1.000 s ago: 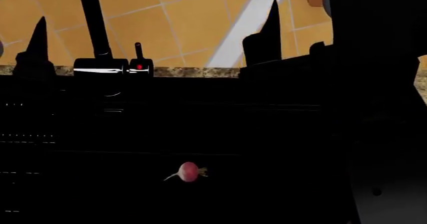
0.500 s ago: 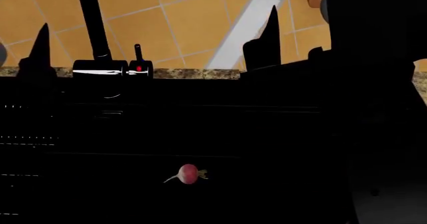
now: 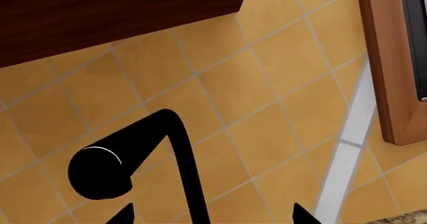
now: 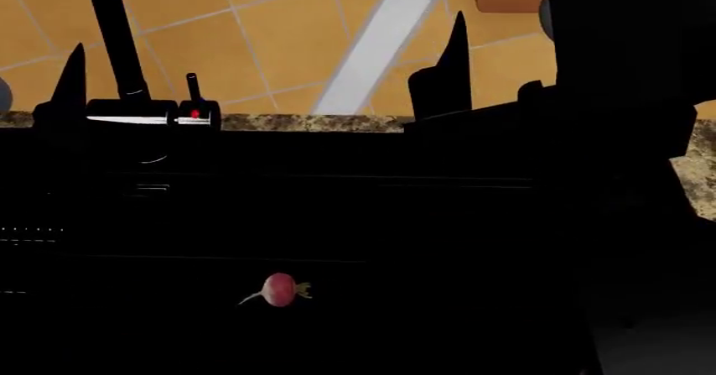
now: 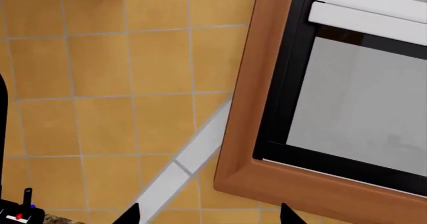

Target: Pick the radish from the sink and place it on the plate located on the counter

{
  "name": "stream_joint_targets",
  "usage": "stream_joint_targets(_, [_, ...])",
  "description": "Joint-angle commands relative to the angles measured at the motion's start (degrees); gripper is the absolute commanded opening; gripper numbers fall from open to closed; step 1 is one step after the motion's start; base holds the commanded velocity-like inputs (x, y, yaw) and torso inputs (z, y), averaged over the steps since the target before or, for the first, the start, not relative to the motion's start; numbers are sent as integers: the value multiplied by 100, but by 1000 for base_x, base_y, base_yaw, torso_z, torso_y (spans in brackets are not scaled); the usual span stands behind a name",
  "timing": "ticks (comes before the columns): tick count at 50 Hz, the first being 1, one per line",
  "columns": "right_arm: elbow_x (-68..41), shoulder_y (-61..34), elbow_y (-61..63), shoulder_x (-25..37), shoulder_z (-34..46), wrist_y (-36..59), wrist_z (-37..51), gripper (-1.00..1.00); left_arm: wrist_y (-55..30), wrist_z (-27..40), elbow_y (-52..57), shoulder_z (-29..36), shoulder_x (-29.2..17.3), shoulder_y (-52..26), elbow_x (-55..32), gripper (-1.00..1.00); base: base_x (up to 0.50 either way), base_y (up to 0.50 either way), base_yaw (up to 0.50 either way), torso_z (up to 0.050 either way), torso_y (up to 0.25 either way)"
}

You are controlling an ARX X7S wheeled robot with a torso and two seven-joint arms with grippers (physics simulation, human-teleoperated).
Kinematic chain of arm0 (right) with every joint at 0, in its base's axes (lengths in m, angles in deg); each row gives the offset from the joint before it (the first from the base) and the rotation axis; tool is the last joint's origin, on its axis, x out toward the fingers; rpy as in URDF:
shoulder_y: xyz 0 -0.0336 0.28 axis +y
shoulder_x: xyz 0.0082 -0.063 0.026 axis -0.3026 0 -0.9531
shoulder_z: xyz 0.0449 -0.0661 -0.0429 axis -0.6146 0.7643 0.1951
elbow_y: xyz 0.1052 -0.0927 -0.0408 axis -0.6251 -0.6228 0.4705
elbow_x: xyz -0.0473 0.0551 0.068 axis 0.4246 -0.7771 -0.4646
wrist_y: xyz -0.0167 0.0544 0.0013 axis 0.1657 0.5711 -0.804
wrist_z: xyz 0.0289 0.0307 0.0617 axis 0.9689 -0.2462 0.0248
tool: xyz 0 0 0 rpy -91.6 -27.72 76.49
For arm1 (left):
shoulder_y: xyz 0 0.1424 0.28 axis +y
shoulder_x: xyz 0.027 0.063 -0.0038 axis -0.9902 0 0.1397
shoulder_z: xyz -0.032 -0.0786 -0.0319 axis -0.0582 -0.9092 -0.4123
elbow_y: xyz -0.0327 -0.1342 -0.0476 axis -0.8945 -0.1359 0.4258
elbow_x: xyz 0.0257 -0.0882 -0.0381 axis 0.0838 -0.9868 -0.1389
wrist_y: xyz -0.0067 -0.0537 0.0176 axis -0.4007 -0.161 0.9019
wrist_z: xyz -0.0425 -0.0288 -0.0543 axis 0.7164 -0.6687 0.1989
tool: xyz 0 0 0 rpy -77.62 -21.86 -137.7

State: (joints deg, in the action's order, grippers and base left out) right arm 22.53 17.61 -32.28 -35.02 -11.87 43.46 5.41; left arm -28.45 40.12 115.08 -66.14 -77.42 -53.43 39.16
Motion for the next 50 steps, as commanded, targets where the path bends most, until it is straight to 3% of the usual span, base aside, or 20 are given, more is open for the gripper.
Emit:
stream_joint_targets(1, [-10,-65,57,-18,-10,92,-1,100,-18,-52,32,44,10,-51,98,100,0,0,0,0,0])
stream_joint_targets(18, [-58,-74,85,0,-62,111,19,100,-35,-35,47,62,14,-43,43,100,162,0,0,0,0])
stream_joint_targets(50, [-131,-91,237,41,-147,204,3,100,-472,7,83,257,-36,-177,31,100,11,0,0,0,0])
